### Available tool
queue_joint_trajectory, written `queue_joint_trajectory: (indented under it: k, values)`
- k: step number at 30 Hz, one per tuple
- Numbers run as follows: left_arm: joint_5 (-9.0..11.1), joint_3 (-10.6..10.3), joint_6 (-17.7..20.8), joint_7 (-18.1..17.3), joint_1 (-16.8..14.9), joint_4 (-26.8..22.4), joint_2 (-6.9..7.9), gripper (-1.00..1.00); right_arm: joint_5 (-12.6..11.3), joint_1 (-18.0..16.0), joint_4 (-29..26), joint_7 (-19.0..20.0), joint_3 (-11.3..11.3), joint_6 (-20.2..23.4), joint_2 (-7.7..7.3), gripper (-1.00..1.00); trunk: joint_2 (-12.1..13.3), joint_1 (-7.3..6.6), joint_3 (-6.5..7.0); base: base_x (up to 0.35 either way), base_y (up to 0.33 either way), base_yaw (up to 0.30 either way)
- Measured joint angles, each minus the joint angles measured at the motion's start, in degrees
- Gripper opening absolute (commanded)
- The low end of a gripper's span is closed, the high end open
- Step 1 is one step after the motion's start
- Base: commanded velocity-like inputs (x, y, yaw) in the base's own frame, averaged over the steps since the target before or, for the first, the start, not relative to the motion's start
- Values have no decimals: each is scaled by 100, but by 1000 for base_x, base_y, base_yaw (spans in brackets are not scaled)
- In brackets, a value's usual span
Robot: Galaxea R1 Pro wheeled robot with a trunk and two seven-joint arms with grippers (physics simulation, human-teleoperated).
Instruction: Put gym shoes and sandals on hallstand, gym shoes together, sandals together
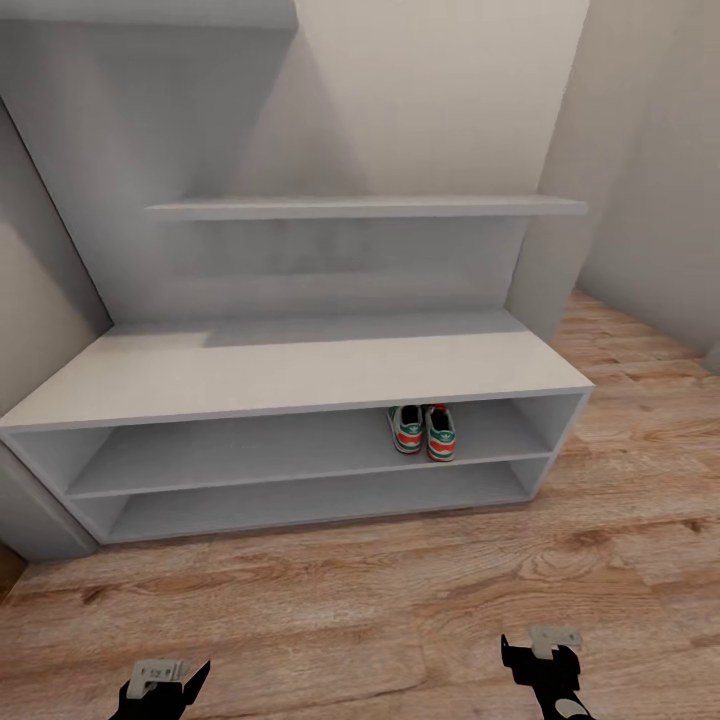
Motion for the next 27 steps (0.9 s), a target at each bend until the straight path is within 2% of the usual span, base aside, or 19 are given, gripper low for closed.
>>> queue_joint_trajectory:
  k: [15, 27]
  values:
    - [0, 1, 0, 0, -1, 2, -2, 100, -19, 32, 12, -39, -9, 7, 0, 100, 0, 0, 1, 0, 0, -8]
    - [0, 8, 0, 26, -2, 5, -2, 100, -30, 106, 10, -42, -17, 8, -5, 100, 0, 0, 27, 0, 0, -195]
